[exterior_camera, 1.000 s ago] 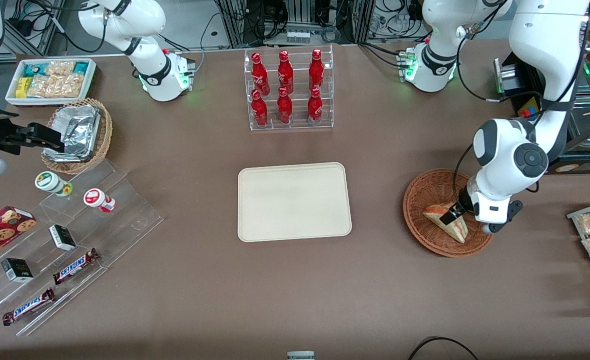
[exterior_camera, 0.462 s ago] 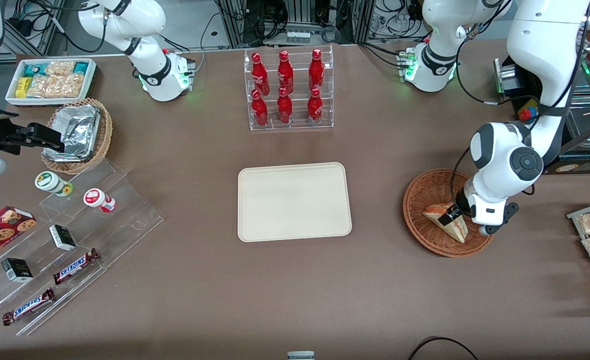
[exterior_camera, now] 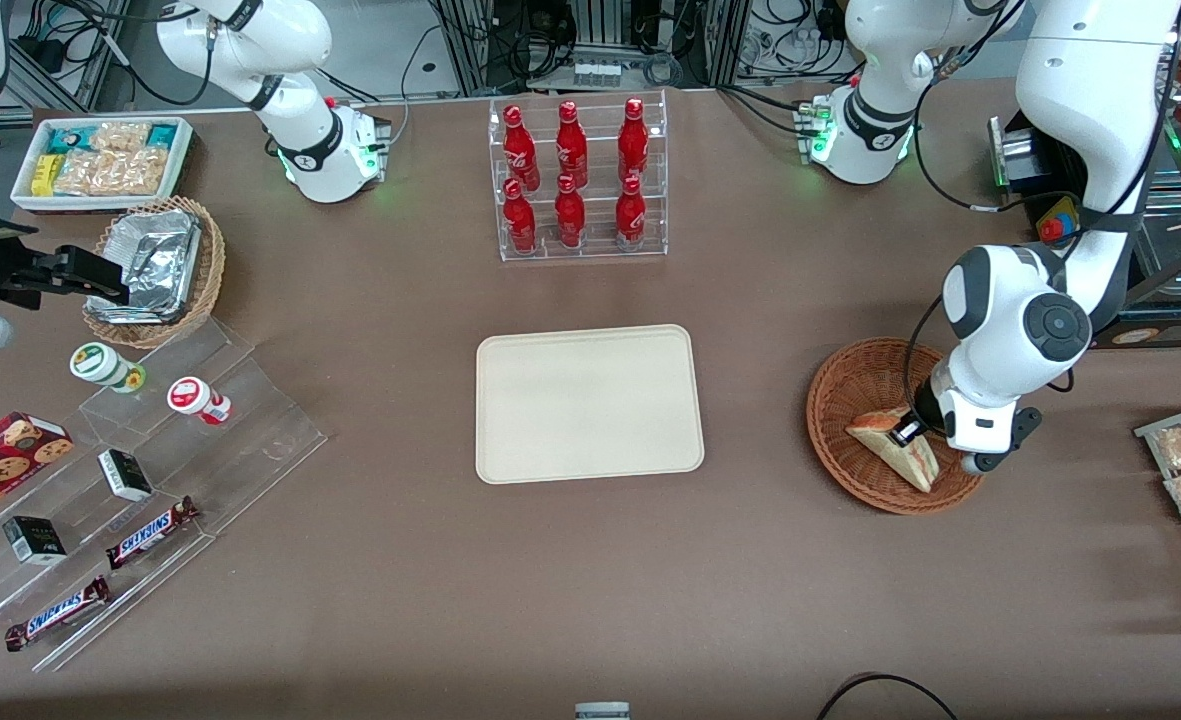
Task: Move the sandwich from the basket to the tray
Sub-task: 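Close the left gripper on the sandwich's wrapped edge and lift it, then carry the sandwich with the left gripper over the cream tray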
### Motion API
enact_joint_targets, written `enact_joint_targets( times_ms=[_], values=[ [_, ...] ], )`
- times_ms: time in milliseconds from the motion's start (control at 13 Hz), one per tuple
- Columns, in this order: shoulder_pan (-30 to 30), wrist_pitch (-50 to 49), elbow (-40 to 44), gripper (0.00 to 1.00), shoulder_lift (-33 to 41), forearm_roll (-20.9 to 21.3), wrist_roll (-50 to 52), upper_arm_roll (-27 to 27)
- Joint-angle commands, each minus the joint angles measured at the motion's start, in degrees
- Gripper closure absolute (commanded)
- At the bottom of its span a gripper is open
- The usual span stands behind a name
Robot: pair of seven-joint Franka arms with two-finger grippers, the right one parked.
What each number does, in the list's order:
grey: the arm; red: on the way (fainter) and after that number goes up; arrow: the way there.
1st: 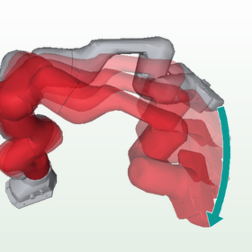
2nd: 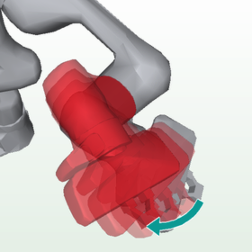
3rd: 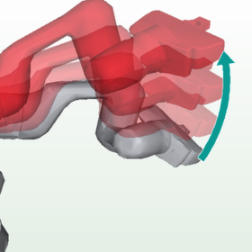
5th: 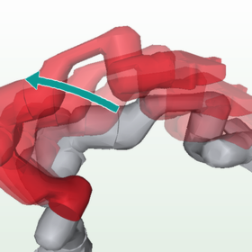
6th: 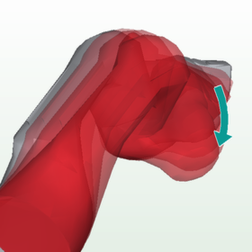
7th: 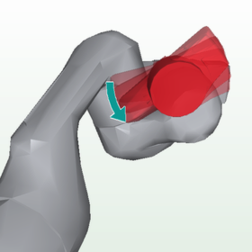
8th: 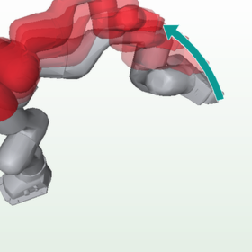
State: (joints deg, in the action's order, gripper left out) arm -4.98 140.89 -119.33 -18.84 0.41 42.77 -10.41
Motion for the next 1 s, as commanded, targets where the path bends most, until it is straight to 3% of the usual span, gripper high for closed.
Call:
enact_joint_targets(
  times_ms=[0, 231, 385, 923],
  values=[
    [-0.2, -8.93, 3.91, 1.0, 3.54, 0.47, 0.04, -0.31],
    [0.67, -20.8, 13.48, 1.0, 3.81, 0.47, 0.56, -0.84],
    [4.44, -26.35, 19.63, 1.0, 3.46, 0.56, 0.65, -0.84],
    [20.87, -27.95, 29.48, 1.0, -0.83, 1.09, 0.91, -0.84]
  ],
)
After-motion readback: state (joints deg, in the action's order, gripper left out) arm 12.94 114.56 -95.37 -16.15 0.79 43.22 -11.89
